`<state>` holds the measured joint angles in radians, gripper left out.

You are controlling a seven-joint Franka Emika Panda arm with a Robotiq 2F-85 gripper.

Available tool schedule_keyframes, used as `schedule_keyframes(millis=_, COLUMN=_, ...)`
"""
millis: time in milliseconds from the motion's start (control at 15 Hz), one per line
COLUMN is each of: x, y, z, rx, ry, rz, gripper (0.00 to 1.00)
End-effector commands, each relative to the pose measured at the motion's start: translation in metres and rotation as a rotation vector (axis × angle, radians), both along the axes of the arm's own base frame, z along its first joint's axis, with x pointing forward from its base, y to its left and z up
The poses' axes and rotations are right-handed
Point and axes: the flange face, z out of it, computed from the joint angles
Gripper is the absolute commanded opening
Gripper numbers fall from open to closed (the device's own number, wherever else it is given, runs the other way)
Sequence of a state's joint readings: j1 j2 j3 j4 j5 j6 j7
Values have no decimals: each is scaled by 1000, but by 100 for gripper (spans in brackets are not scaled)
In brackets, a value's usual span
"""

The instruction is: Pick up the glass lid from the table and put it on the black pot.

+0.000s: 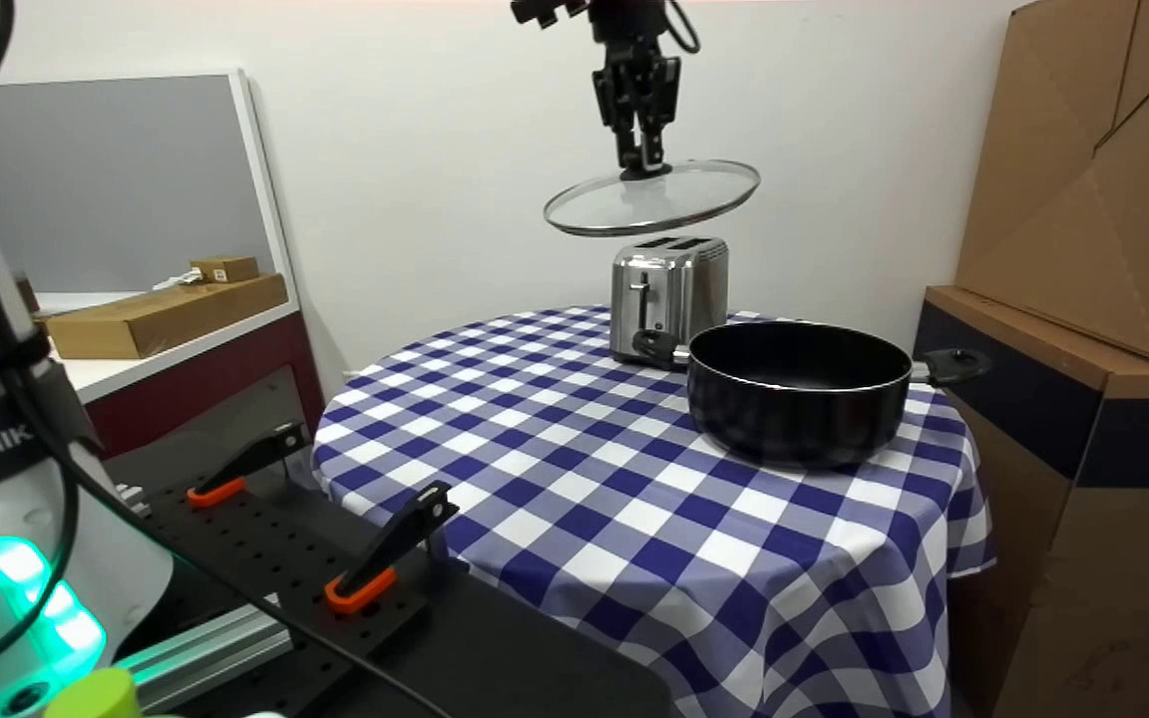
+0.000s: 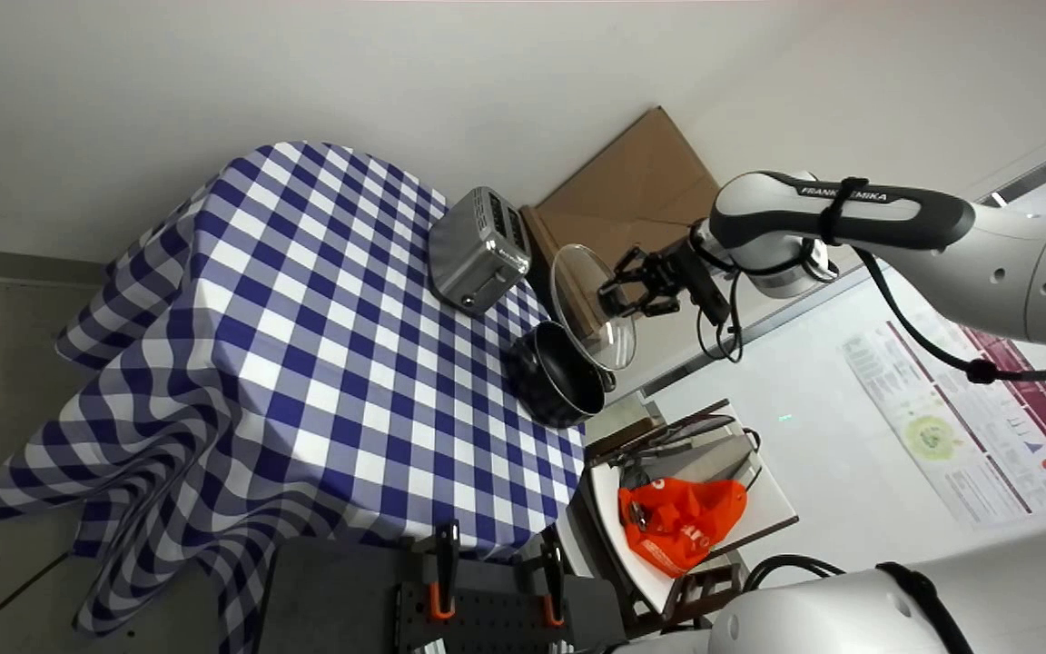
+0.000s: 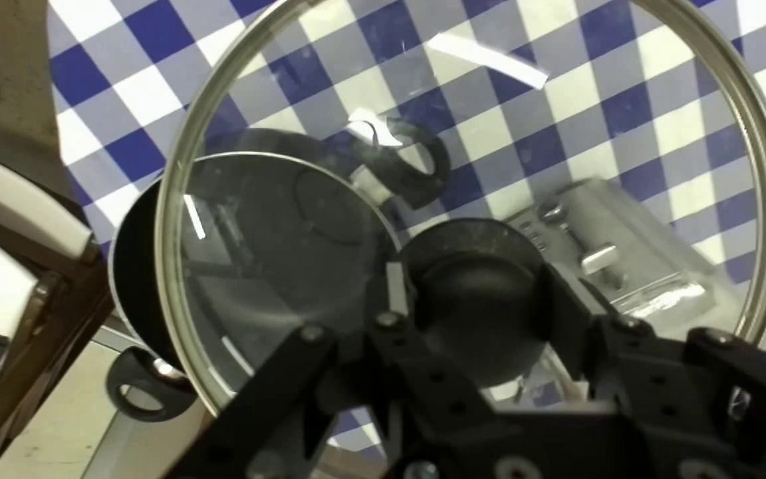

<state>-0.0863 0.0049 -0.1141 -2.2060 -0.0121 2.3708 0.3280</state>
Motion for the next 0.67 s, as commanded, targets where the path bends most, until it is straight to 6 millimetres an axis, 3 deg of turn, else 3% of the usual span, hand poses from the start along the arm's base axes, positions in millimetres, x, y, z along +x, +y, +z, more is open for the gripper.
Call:
schedule_keyframes(millis=0, x=-2, y=-64, z=9, rx=7, ry=2, rz=-93, gripper=25)
schedule_keyframes(millis=267, x=-1, y=-122, z=-3, rx=14, ry=15, rz=-192, gripper=25)
schedule_keyframes(millis=600, x=24, y=-153, z=-27, rx=27, ry=38, rz=-246, gripper=25)
